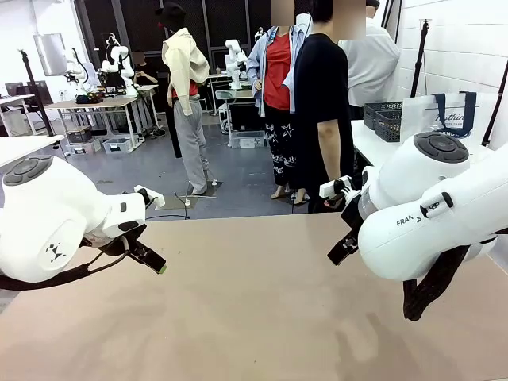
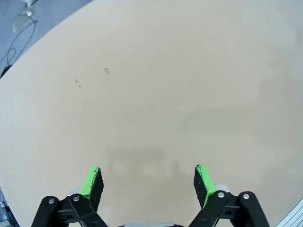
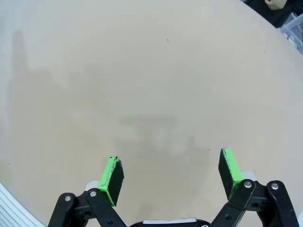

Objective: Transfer purchased items from the store into the shopping bag.
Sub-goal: Open the Reusable shopping bag in the center of the table.

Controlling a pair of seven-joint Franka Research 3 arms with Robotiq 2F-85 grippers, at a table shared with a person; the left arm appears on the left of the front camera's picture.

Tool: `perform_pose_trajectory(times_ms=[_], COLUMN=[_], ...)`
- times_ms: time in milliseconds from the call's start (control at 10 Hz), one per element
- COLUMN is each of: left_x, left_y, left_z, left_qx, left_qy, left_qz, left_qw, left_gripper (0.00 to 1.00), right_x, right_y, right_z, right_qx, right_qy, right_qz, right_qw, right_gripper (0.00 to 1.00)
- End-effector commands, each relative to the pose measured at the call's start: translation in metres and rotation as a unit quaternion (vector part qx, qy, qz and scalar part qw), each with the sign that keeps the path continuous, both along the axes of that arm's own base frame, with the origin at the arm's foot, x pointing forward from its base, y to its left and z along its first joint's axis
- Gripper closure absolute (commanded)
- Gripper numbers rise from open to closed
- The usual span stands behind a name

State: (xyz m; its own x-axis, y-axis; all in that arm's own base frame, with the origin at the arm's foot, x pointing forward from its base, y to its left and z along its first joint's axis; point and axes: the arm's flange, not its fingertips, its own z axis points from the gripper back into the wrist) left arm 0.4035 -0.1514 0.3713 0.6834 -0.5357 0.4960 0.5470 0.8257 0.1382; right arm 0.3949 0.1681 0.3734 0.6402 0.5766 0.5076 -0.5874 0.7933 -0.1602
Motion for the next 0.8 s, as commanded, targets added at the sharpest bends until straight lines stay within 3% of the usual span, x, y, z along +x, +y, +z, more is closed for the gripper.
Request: perform_pose_trajectory(times_ms=[0, 700], left_x=[0.0002, 0.0002], left_y=[0.0006, 0.0006], left_z=[0.0, 0.0], left_qx=[0.0, 0.0], left_qy=[0.0, 0.0], left_qz=[0.001, 0.001], left_qw=[1.0, 1.0], left_gripper=[0.0, 0.0], right_x=[0.0, 0.0], right_y=[-0.0001, -0.0001], right_z=[0.0, 0.0], right_qx=[0.0, 0.0], right_qy=[0.0, 0.0], right_qz=[0.0, 0.0], right_qw=[1.0, 1.0], right_gripper=[0.0, 0.0])
